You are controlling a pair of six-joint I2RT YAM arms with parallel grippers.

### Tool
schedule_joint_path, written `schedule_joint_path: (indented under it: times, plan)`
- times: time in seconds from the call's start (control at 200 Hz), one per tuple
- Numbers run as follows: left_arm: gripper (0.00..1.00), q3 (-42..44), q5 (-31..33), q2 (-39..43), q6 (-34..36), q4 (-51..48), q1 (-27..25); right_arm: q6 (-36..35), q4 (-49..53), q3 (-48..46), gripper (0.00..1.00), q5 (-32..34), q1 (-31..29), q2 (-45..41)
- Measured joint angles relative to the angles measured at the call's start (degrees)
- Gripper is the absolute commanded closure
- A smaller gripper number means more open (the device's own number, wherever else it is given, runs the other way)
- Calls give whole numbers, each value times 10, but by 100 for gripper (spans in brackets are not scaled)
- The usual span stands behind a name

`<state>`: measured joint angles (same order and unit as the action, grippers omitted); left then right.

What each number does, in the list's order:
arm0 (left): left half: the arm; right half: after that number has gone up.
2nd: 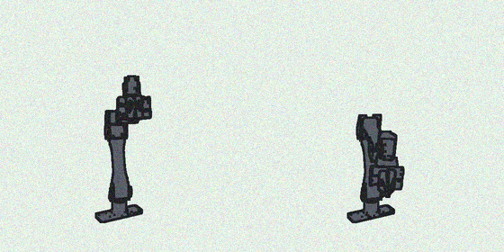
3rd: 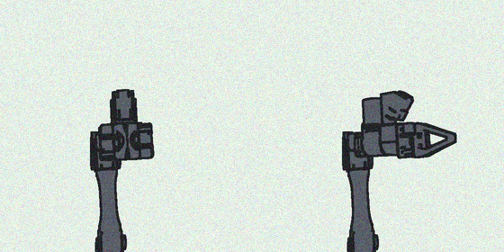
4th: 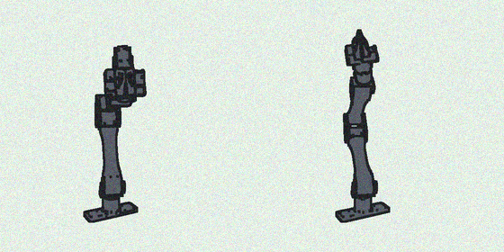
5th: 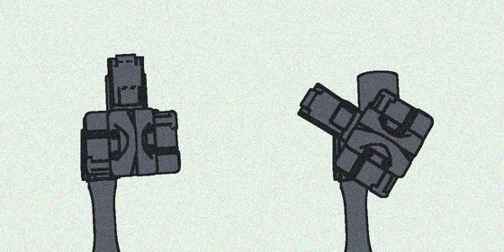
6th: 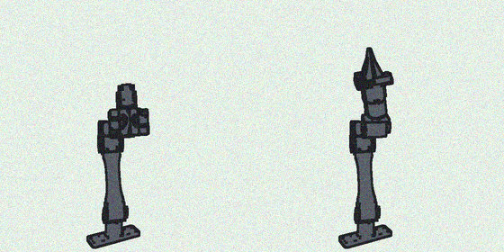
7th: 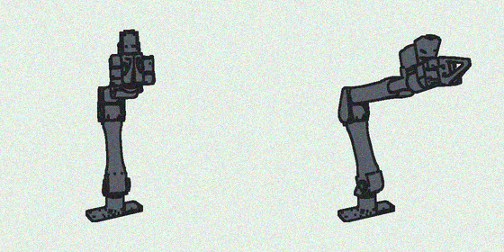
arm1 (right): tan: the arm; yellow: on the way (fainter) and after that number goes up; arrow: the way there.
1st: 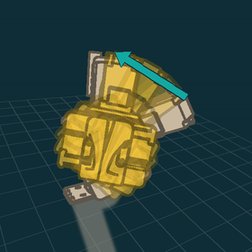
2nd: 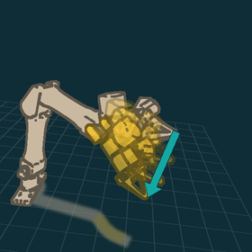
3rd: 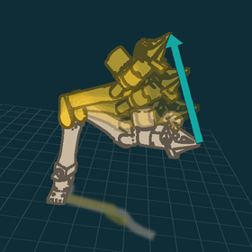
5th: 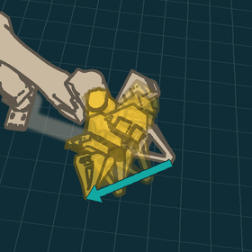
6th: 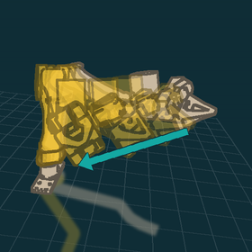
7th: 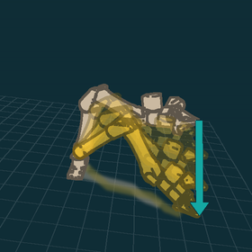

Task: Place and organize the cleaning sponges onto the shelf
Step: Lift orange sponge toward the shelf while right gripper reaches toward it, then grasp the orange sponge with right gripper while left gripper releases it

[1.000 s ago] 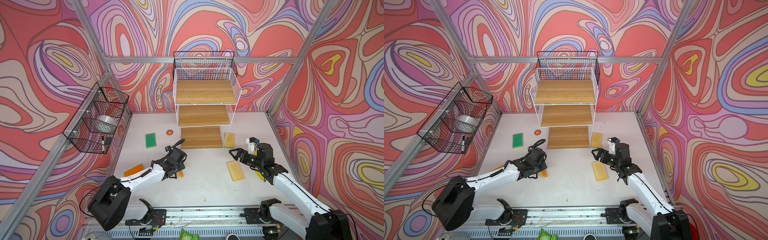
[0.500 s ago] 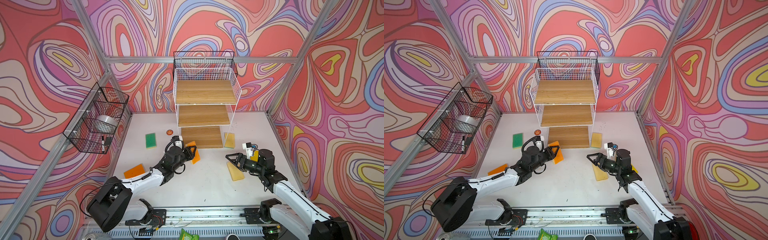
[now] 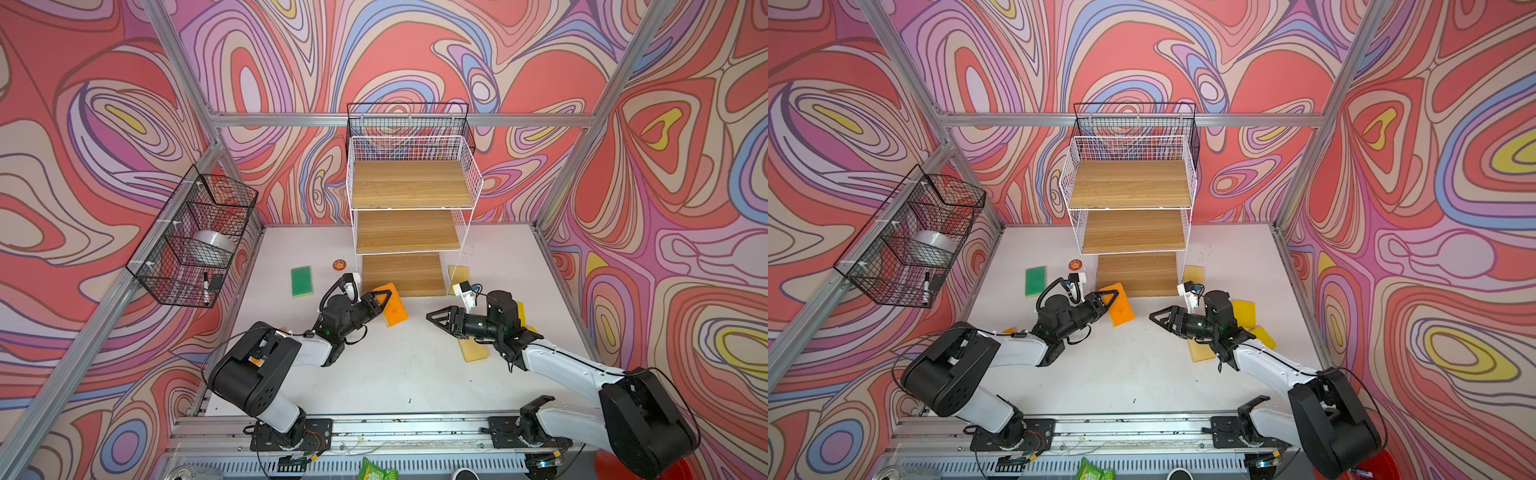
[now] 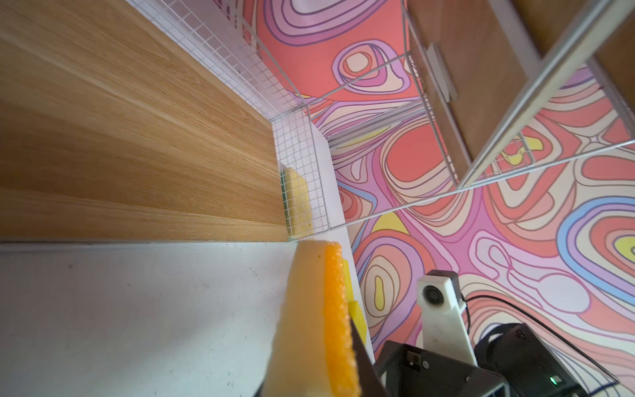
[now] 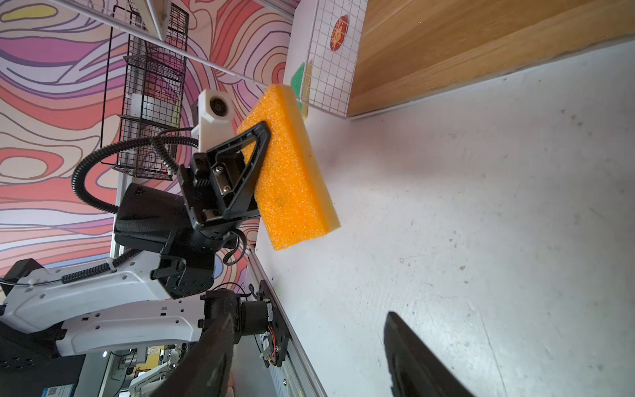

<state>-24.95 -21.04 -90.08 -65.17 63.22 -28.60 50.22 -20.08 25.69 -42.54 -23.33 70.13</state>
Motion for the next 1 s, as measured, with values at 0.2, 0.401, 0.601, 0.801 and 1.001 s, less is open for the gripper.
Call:
schedule_joint_path:
  times: [0.2, 0.401, 0.601, 0.801, 1.001]
  plan:
    - [82, 0, -22, 4, -13, 19, 1, 0, -19, 23, 29, 6, -30, 40]
    - [83, -1, -43, 3, -31, 48, 1, 6, -51, 35, 40, 10, -46, 66]
    - [82, -9, -69, -2, -41, 56, 1, 22, -81, 38, 59, 14, -48, 100]
    - [83, -14, -82, -8, -42, 59, 1, 35, -116, 43, 64, 13, -49, 125]
    - [83, -14, -92, -21, -41, 58, 1, 41, -139, 45, 75, 13, -49, 133]
